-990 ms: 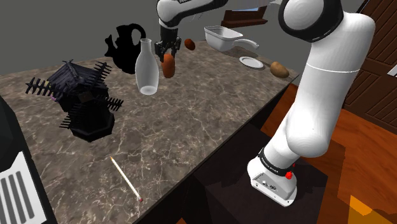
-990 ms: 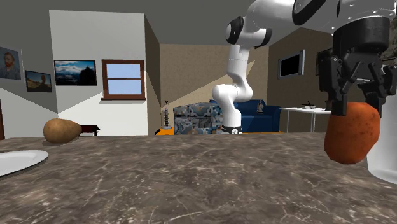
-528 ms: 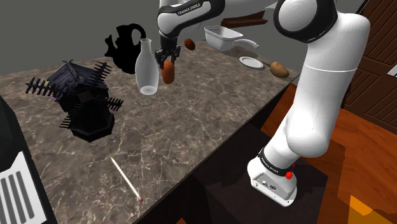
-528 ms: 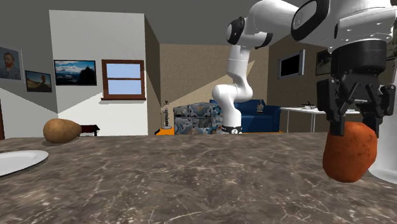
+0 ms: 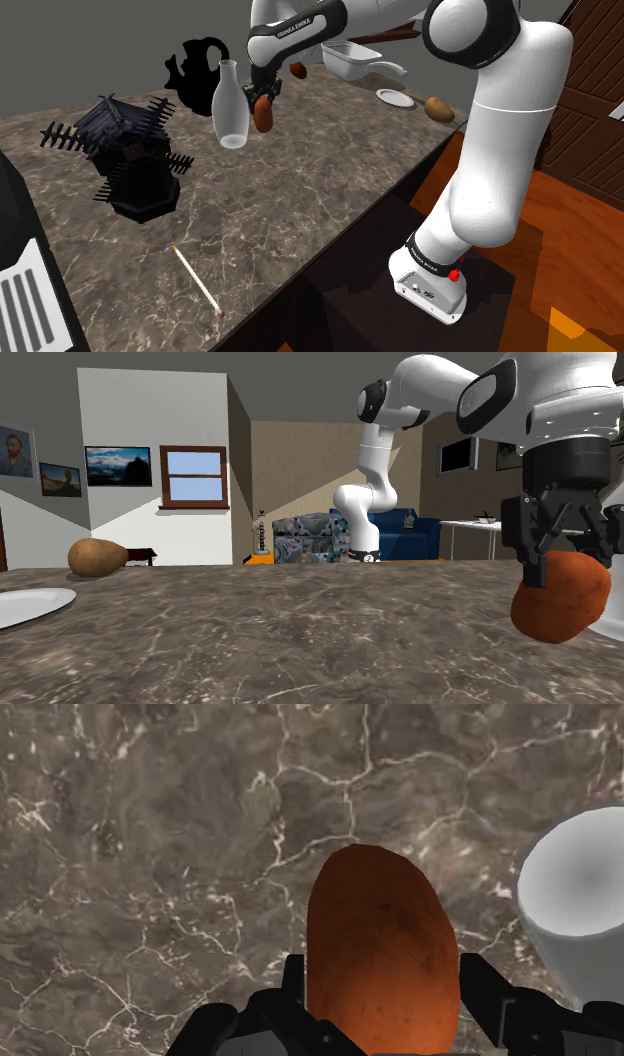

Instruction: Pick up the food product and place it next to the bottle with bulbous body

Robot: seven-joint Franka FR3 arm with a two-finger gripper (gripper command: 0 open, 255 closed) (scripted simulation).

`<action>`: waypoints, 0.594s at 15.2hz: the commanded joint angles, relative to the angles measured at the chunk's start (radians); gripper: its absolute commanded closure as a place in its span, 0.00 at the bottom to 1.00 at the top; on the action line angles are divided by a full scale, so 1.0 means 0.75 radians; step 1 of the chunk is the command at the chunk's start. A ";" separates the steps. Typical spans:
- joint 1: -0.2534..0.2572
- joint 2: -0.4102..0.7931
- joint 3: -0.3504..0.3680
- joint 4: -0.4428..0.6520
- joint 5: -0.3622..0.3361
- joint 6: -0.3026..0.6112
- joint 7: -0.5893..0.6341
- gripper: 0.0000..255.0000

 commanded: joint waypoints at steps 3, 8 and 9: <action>0.000 0.026 0.002 -0.032 0.002 0.007 -0.005 1.00; 0.001 0.026 0.001 -0.032 0.003 0.007 -0.005 1.00; 0.001 0.030 0.001 -0.033 0.004 0.010 -0.005 0.00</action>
